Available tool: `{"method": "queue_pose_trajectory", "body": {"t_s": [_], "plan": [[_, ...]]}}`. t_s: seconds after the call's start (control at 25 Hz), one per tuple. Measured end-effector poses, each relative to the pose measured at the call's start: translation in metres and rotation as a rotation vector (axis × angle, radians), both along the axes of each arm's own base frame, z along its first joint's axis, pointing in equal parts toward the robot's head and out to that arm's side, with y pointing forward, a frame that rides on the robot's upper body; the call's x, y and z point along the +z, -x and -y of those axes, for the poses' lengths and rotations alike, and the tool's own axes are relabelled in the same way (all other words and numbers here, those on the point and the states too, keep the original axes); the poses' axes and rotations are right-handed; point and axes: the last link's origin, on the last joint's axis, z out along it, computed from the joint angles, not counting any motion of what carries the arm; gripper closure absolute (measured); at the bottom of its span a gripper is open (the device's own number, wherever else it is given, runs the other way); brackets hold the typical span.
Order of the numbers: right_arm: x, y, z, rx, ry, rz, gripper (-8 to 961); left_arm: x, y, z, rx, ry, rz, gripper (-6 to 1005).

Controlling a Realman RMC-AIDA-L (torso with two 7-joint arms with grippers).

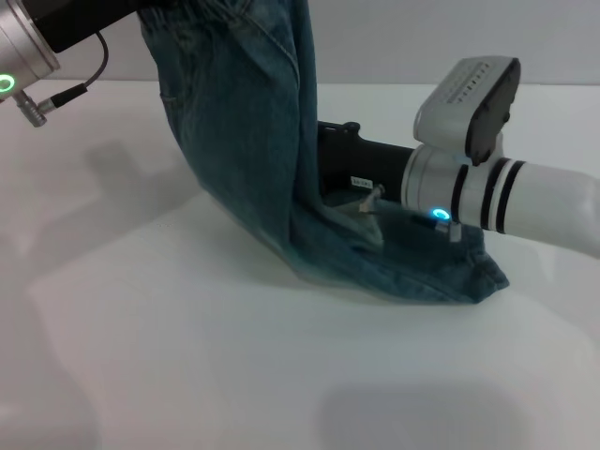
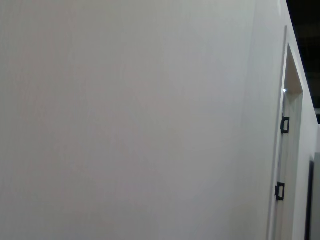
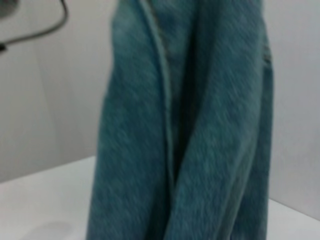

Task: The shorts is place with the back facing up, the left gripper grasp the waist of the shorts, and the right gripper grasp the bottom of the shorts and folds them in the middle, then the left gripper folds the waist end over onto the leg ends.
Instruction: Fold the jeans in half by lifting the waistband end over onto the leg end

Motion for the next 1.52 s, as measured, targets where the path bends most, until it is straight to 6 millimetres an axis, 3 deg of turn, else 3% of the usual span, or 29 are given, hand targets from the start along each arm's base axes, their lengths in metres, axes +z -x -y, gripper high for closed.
{"method": "queue_pose_trajectory", "body": {"t_s": [0.28,0.64,0.8,1.2,1.52], "plan": [[-0.003,0.007,0.001,0.005,0.019,-0.018,386,-0.002,0.003,0.001,0.008,0.003,-0.004,910],[0.008,-0.034,0.008,-0.1,-0.043,-0.01,386,-0.009,0.013,0.009,0.021,0.036,-0.026,912],[0.026,-0.059,0.003,-0.188,-0.14,-0.02,386,-0.013,0.016,0.013,0.019,0.054,-0.037,912],[0.099,-0.121,-0.005,-0.403,-0.458,-0.129,385,-0.029,0.009,0.022,-0.038,0.135,-0.084,912],[0.105,-0.136,-0.002,-0.465,-0.49,-0.106,385,-0.045,-0.005,0.025,-0.086,0.194,-0.106,911]]}}
